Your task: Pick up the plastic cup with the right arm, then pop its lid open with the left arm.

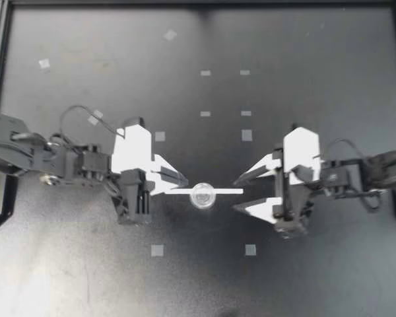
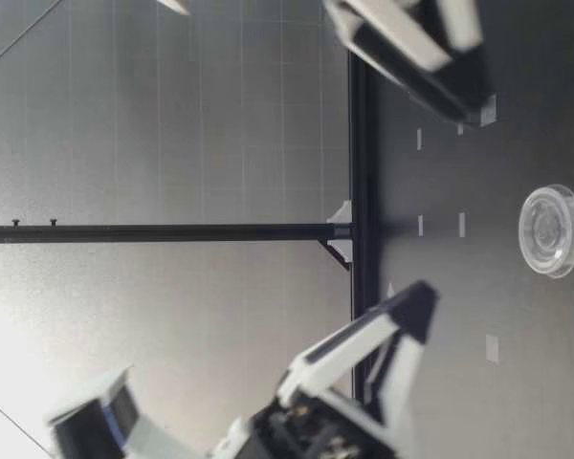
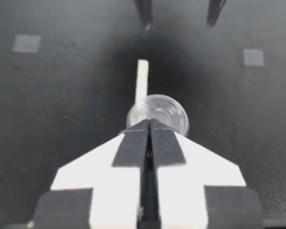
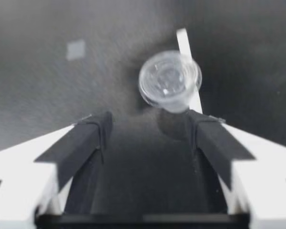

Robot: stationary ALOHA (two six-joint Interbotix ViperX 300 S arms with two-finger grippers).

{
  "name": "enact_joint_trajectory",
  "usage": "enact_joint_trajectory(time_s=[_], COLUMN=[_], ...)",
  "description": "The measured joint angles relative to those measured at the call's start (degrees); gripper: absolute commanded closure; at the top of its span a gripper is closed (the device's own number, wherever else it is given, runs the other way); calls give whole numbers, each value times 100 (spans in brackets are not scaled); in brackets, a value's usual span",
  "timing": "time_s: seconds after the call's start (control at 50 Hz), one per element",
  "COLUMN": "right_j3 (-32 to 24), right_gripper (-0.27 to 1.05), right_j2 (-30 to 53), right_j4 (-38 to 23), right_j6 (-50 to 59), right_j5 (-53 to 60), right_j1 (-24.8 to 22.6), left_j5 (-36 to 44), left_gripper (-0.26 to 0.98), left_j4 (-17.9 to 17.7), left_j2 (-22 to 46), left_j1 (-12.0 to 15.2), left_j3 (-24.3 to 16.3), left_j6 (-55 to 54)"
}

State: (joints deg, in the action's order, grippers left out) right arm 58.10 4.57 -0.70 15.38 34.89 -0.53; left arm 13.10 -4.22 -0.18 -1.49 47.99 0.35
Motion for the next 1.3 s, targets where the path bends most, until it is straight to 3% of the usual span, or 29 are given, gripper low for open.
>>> enact_joint_trajectory(time_s=[0.26,1.3], right_j3=[-439,-1081], right_gripper=[12,12], right_j2=[765,1529], right_j4=[-9,0], right_j6=[79,26], right_j5=[0,9], right_j1=[0,0], left_j5=[70,352], left_gripper=[75,75], left_j4=[9,9], left_j2=[519,905], left_j1=[-229,-88], left_j3=[-229,-176], left_j6=[0,193])
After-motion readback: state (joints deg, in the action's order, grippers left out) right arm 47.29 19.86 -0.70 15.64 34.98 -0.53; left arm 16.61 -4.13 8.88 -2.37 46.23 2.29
